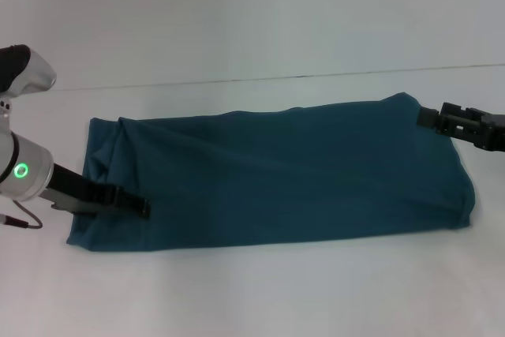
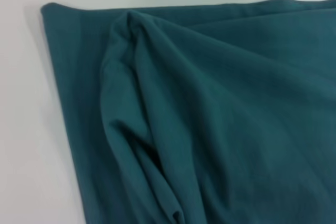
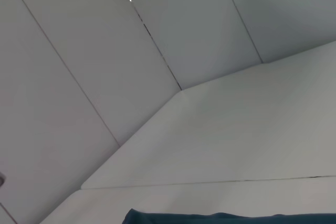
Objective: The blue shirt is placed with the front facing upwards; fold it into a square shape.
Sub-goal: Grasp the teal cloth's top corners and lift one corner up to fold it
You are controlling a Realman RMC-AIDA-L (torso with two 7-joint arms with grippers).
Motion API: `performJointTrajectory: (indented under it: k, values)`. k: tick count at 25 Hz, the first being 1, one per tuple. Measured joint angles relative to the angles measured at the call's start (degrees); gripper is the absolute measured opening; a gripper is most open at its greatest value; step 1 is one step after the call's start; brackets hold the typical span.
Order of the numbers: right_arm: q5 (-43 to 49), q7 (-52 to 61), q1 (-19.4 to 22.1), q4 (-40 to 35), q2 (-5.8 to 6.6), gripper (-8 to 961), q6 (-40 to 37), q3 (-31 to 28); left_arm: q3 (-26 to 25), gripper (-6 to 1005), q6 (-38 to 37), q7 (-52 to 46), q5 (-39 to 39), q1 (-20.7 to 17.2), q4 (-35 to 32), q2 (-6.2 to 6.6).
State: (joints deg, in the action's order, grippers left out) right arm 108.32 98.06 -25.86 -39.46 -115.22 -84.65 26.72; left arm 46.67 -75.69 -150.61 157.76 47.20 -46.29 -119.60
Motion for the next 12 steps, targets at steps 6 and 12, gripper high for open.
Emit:
performJointTrajectory:
  k: [6,12]
  values:
    - [0.1,0.0,-0.2,0.0,0.0,925,0.2,0.0,0.0,904,0.8,0.0,0.5,-0.4,-0.1,0.56]
    - [0.2,0.0,-0.2,0.0,0.0,924,0.2,0.0,-0.3,905,1.3,-0.4,1.2,-1.7,-2.0,1.12]
